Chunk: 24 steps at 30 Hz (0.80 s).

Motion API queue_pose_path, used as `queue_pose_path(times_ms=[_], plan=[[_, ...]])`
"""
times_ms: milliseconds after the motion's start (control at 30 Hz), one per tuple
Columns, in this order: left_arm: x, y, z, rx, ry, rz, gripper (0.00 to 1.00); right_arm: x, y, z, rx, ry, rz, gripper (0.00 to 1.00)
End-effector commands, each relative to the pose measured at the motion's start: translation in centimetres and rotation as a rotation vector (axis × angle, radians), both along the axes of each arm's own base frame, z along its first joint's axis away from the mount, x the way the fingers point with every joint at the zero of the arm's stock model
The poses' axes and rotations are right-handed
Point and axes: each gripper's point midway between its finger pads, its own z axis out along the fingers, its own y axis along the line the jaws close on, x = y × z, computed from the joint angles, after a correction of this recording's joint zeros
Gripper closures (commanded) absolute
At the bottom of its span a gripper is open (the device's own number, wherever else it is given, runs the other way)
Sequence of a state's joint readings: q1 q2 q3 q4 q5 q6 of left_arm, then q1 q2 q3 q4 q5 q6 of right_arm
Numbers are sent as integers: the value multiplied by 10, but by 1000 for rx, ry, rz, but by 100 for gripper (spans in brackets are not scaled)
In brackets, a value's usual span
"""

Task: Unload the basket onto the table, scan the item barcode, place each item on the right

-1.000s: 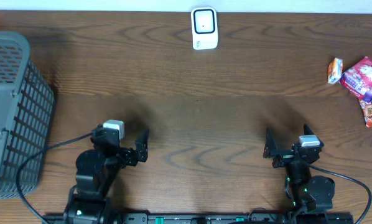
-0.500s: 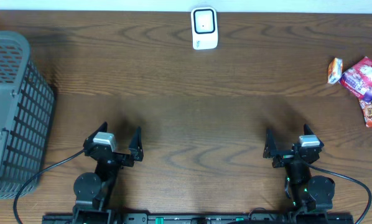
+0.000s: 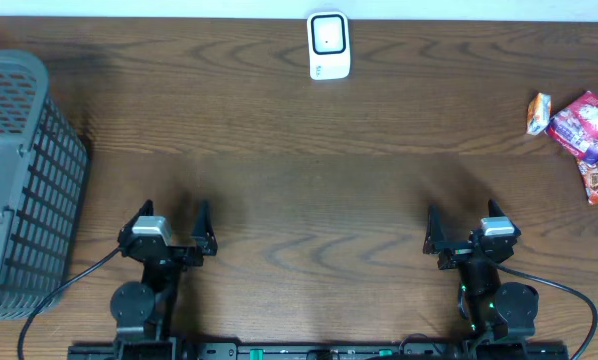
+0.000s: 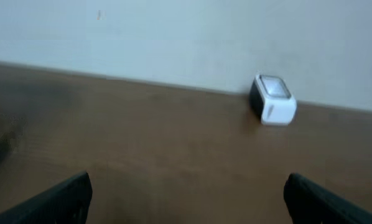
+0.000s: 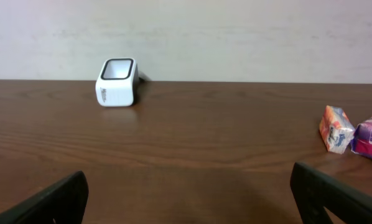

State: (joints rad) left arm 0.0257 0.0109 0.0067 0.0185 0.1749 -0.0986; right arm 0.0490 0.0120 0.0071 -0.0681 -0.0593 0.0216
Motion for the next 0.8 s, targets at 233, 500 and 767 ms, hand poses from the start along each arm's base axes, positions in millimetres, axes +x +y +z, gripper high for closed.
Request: queue_pose_path(times_ms=[233, 500, 767], plan=[[-2, 3, -18, 161, 57, -2, 2, 0, -1, 0, 0, -2, -2, 1], [-2, 5, -19, 179, 60, 7, 2, 0, -1, 0, 0, -2, -2, 1], [-2, 7, -19, 184, 62, 18, 2, 0, -1, 0, 0, -2, -2, 1]])
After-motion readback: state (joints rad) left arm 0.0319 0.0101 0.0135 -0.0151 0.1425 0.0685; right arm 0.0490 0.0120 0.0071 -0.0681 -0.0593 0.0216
